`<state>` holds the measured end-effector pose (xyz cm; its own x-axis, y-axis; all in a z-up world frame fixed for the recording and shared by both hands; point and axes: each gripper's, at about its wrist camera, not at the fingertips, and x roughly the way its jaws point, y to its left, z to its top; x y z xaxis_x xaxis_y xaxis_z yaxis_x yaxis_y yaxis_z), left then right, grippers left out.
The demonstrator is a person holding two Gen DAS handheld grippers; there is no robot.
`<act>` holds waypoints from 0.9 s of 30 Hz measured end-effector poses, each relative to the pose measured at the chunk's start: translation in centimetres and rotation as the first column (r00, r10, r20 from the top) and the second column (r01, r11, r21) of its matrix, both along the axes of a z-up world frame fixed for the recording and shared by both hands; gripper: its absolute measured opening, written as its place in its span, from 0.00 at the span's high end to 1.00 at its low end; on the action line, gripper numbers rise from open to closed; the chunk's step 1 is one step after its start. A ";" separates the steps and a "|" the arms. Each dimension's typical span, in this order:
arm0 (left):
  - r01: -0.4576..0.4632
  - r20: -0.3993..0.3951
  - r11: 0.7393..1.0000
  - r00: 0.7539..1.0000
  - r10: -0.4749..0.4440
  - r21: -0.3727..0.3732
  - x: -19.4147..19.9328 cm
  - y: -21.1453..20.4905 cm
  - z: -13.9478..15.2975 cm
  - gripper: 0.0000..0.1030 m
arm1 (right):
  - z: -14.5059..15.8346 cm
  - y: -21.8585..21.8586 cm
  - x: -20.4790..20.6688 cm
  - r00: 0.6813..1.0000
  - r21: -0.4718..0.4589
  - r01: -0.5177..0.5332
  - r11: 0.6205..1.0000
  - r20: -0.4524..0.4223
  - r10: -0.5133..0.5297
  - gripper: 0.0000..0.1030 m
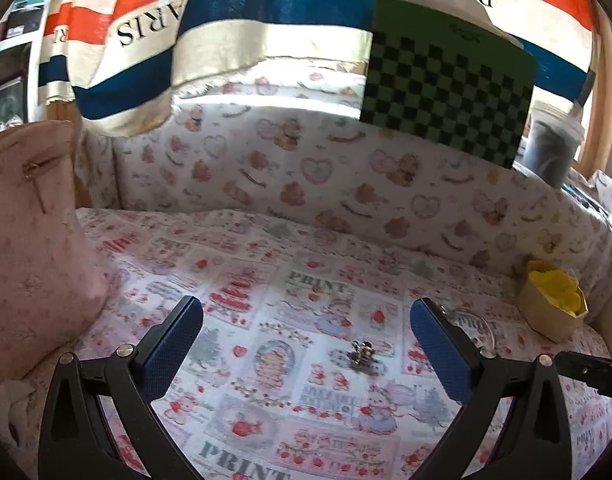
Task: Organize jewelry
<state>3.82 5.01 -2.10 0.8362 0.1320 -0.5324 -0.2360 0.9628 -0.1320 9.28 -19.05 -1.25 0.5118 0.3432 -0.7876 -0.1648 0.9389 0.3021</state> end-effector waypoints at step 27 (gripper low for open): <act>-0.053 -0.036 0.995 0.998 0.050 -0.088 0.3 2.0 -0.2 0.00 | -1.6 8.2 3.0 0.989 -0.186 -0.146 0.972 -0.031 0.143 0.93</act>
<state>4.16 7.04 -2.33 0.8107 0.1256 -0.5719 -0.2910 0.9340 -0.2073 12.25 -10.89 -2.85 0.4531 0.2581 -0.8533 -0.2993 0.9457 0.1271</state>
